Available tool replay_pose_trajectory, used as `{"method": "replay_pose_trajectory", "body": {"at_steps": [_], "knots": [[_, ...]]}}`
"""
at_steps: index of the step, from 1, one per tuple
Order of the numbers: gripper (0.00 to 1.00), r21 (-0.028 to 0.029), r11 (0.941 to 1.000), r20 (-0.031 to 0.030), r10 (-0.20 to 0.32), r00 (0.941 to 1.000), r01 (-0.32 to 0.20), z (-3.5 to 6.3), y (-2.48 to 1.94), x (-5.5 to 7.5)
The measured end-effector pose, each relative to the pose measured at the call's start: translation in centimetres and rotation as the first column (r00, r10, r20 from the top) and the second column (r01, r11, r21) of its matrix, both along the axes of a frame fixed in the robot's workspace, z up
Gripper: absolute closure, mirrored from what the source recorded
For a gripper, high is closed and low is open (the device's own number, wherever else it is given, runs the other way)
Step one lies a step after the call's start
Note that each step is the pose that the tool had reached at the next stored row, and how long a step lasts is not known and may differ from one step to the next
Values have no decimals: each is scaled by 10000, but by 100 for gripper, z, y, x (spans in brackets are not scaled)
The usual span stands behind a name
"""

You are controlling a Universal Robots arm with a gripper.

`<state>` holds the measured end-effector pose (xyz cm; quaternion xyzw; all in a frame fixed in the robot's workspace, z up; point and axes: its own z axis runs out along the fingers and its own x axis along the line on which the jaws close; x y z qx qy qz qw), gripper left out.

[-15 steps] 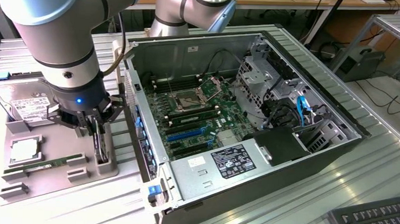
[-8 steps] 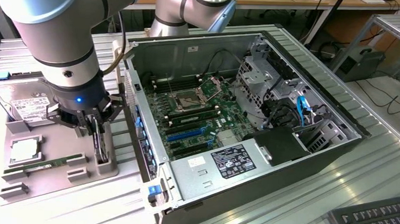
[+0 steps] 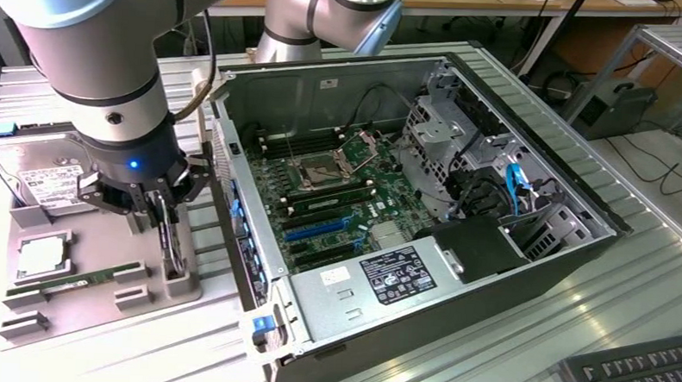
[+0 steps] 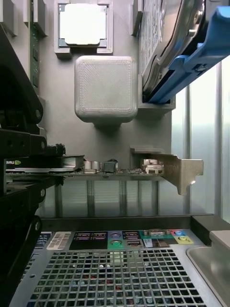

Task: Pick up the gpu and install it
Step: 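Pick up the gpu and move the gpu toward the slot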

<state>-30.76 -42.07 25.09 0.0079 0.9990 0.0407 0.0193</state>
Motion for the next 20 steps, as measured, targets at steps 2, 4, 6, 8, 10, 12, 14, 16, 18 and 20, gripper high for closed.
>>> {"method": "replay_pose_trajectory", "body": {"at_steps": [2, 4, 6, 8, 10, 12, 14, 16, 18, 20], "knots": [[74, 1, 10000, -5, 15, 10000, -15, 32, 0, 0], [74, 3, 10000, -8, 27, 10000, -27, 69, 0, 0], [74, 4, 10000, -10, 36, 10000, -36, 114, 0, 0], [74, 4, 10000, -12, 44, 10000, -44, 169, 0, 0], [74, 7, 10000, -14, 49, 10000, -49, 236, 0, 0], [74, 8, 10000, -18, 53, 10000, -53, 331, 0, 0], [74, 9, 10000, -27, 55, 10000, -55, 450, 0, 0], [74, 10, 10000, -39, 57, 10000, -57, 556, 0, 1], [74, 12, 10000, -53, 57, 10000, -57, 645, -1, 5], [74, 14, 10000, -69, 57, 10000, -57, 739, -3, 13]]}}
